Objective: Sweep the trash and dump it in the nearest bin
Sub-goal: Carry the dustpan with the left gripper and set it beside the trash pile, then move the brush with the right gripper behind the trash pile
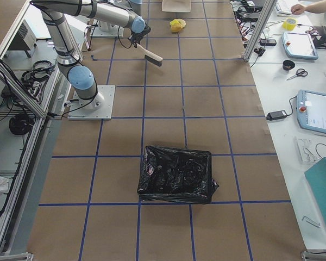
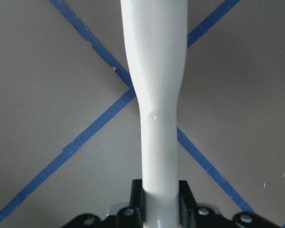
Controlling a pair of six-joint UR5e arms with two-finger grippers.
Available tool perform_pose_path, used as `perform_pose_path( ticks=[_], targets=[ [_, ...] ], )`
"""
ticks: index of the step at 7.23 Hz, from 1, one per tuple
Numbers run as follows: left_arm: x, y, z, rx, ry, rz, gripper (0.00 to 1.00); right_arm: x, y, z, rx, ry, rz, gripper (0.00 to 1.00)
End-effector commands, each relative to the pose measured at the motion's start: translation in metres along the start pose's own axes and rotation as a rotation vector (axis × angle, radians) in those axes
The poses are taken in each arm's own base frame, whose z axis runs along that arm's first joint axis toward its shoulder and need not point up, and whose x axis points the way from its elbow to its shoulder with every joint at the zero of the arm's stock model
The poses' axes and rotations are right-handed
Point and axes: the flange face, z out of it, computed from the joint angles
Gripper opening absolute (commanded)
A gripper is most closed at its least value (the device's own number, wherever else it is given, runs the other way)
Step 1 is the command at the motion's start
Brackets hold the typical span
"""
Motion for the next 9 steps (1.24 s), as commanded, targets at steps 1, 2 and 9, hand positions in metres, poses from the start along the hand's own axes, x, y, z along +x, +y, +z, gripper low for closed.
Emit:
perform_pose_path(
  ticks=[1,2,9],
  targets=[
    [-0.002,0.004,0.021,0.006,0.016,-0.116,0.0,-0.002,0.0,0.001,-0.004,-0.002,0.0,0.0],
    [-0.001,0.004,0.025,0.007,0.027,-0.167,0.0,-0.011,0.0,-0.006,-0.005,-0.016,-0.004,0.0],
    [0.015,-0.02,0.048,-0.075,-0.008,-0.075,0.0,-0.188,0.078,-0.006,-0.073,0.015,-0.014,0.0]
  ],
)
